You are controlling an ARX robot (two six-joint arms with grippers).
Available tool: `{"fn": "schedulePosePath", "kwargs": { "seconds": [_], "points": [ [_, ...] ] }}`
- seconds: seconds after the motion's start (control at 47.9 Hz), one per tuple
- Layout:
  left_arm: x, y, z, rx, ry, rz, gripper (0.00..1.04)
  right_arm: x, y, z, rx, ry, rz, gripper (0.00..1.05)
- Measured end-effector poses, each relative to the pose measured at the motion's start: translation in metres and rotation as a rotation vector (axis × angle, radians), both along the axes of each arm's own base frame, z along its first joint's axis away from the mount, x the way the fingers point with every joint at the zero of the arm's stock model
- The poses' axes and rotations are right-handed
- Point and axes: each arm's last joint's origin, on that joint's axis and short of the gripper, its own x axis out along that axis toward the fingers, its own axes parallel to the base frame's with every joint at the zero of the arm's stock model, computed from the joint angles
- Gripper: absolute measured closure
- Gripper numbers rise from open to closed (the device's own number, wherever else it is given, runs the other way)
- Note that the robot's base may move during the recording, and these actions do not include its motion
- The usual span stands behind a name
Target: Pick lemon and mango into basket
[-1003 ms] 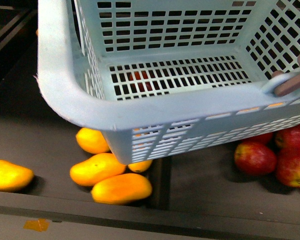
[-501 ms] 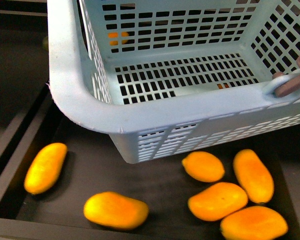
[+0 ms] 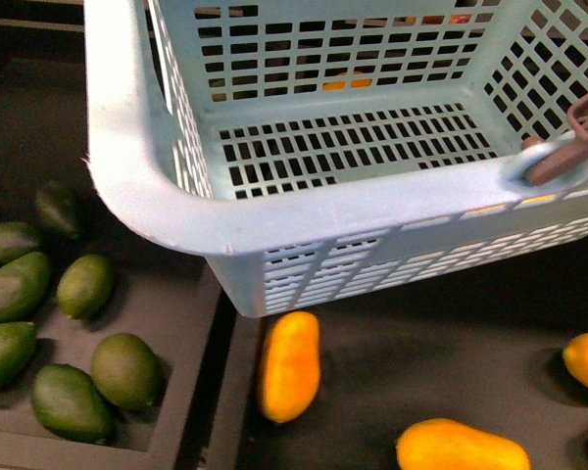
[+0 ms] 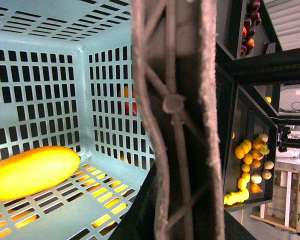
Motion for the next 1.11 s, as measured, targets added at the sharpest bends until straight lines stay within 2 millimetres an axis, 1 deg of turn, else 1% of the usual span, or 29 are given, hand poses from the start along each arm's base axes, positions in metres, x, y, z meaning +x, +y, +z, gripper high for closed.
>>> {"fn": "schedulePosePath", "kwargs": {
  "seconds": [0.125, 0.251, 0.313, 0.334, 0.397, 0.46, 0.522, 0.585, 0.669, 0.794, 0.857, 0.878, 0.94, 1.024, 1.086, 1.107],
  "points": [
    [0.004, 0.004, 0.0, 0.01, -0.011, 0.029, 1.0, 0.0, 0.0, 0.0, 0.0, 0.0, 0.002, 0.09],
    [0.003, 0.003, 0.0, 0.013, -0.014, 0.013, 1.0, 0.0, 0.0, 0.0, 0.005, 0.003, -0.008, 0.09],
    [0.002, 0.002, 0.0, 0.007, -0.008, 0.002, 1.0, 0.008, 0.001, 0.003, 0.12, 0.249, -0.215, 0.09],
    [0.001, 0.001, 0.0, 0.007, -0.007, 0.001, 1.0, 0.011, 0.0, 0.006, 0.16, 0.348, -0.326, 0.09],
    [-0.001, -0.001, 0.0, 0.001, -0.002, -0.008, 1.0, 0.012, -0.005, 0.009, 0.225, 0.48, -0.483, 0.09],
    [-0.002, -0.002, 0.0, -0.002, 0.002, -0.02, 1.0, 0.012, -0.013, 0.008, 0.286, 0.526, -0.553, 0.09],
    [-0.002, -0.002, 0.0, -0.009, 0.01, -0.016, 1.0, 0.02, -0.024, 0.013, 0.337, 0.498, -0.561, 0.09],
    [-0.002, -0.003, 0.0, -0.008, 0.009, -0.016, 1.0, 0.025, -0.033, 0.016, 0.343, 0.478, -0.561, 0.09],
    [-0.002, -0.003, 0.0, -0.005, 0.007, -0.012, 1.0, 0.038, -0.057, 0.015, 0.32, 0.46, -0.531, 0.09],
    [-0.001, -0.001, 0.0, 0.0, 0.001, 0.002, 1.0, 0.048, -0.091, 0.002, 0.236, 0.482, -0.5, 0.09],
    [0.0, -0.001, 0.0, 0.005, -0.003, 0.007, 1.0, 0.051, -0.102, -0.004, 0.202, 0.503, -0.473, 0.09],
    [0.0, -0.001, 0.0, 0.006, -0.004, 0.007, 1.0, 0.052, -0.109, -0.01, 0.181, 0.52, -0.454, 0.09],
    [0.0, 0.0, 0.0, 0.006, -0.005, 0.003, 1.0, 0.057, -0.12, -0.024, 0.086, 0.555, -0.388, 0.09],
    [-0.001, -0.001, 0.0, 0.002, -0.001, -0.006, 1.0, 0.063, -0.129, -0.044, -0.052, 0.62, -0.307, 0.09],
    [-0.001, -0.001, 0.0, -0.001, 0.002, -0.01, 1.0, 0.066, -0.131, -0.057, -0.101, 0.662, -0.265, 0.09],
    [-0.001, -0.001, 0.0, -0.002, 0.003, -0.011, 1.0, 0.067, -0.132, -0.064, -0.13, 0.689, -0.245, 0.09]
  ]
}}
